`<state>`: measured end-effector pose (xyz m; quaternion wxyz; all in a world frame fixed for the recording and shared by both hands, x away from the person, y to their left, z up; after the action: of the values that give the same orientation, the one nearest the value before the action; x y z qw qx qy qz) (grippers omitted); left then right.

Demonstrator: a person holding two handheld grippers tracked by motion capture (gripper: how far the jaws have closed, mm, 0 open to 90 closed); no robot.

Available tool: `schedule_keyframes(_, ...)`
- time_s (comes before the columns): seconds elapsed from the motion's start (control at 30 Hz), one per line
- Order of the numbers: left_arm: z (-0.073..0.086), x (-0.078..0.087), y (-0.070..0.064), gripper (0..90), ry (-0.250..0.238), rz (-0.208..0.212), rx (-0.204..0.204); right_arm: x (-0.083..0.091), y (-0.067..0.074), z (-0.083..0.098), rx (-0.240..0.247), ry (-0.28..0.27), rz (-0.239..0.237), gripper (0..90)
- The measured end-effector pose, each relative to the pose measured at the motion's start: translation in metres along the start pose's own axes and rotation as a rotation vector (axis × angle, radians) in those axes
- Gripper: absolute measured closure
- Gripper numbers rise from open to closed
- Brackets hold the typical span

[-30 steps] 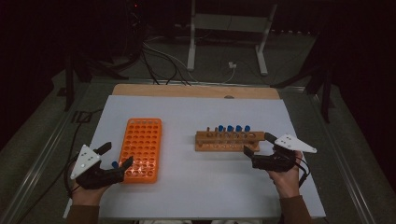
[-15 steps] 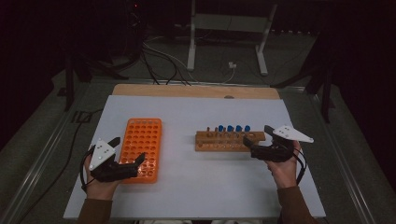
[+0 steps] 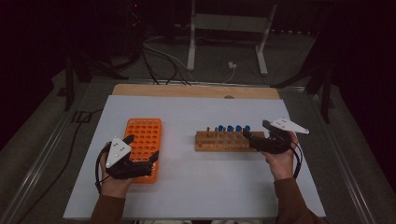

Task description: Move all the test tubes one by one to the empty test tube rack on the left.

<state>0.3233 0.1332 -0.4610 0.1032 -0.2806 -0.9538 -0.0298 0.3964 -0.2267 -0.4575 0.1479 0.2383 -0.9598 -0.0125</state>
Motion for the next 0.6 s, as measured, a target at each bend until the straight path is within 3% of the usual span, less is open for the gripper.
schedule_keyframes(0.13,0.002,-0.003,-0.005,1.4,0.004,0.011,-0.004,-0.004,-0.004,0.003,-0.004,0.01,0.013,22.1)
schedule_keyframes(0.4,0.003,-0.007,-0.013,1.4,0.008,0.029,-0.015,-0.012,-0.001,0.011,0.003,0.033,-0.017,52.8)
schedule_keyframes(0.6,0.003,-0.008,-0.015,1.4,0.007,0.032,-0.015,-0.017,-0.002,0.019,-0.002,0.06,-0.028,60.4)
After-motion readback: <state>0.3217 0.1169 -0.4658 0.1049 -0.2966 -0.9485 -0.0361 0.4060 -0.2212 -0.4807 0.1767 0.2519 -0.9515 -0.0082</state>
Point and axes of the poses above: each handheld gripper's, and its own axes: x roughly backward along the jaws, z roughly out of its underside, y roughly to its left, the point moved 9 cm from there along -x, roughly forward along the jaws, and after that the axes turned 8 degrees about -y, right-handed, at the moved point
